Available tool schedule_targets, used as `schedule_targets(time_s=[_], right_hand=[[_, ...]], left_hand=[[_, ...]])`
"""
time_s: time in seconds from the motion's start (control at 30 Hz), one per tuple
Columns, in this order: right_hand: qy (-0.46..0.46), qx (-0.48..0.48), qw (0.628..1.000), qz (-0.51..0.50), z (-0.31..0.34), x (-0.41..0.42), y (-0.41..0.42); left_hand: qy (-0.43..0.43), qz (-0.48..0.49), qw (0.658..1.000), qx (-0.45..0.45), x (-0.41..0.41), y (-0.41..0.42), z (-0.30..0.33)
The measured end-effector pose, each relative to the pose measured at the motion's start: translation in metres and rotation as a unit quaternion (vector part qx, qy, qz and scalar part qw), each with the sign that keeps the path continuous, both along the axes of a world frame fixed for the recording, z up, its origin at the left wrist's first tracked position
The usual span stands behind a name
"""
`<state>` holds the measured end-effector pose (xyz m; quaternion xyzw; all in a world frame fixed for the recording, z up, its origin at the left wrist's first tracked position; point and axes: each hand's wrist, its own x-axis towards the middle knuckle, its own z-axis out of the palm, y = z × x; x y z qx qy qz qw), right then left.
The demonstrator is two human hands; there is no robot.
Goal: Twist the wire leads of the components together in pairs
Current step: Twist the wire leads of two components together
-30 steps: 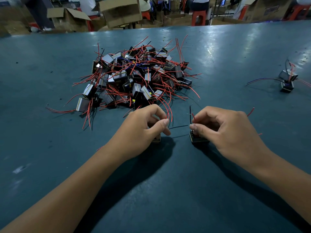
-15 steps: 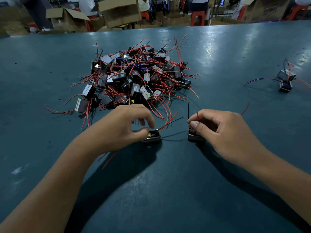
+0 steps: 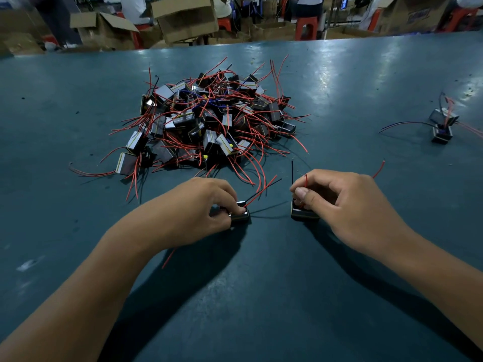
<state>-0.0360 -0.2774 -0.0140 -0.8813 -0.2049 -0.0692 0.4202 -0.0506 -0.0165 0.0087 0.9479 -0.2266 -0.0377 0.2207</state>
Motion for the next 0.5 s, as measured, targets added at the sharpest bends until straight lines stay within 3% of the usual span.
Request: schedule_targets(time_s=[0.33, 0.5], right_hand=[[-0.002, 0.004, 1.0, 0.001, 0.0, -0.001, 0.0], [-0.003, 0.0, 1.0, 0.004, 0.001, 0.0, -0.001]], left_hand=[[0.031, -0.017, 0.999, -0.037, 0.003, 0.01, 0.001], [0.022, 0.063, 0.991, -0.119, 0.013, 0.019, -0.001]])
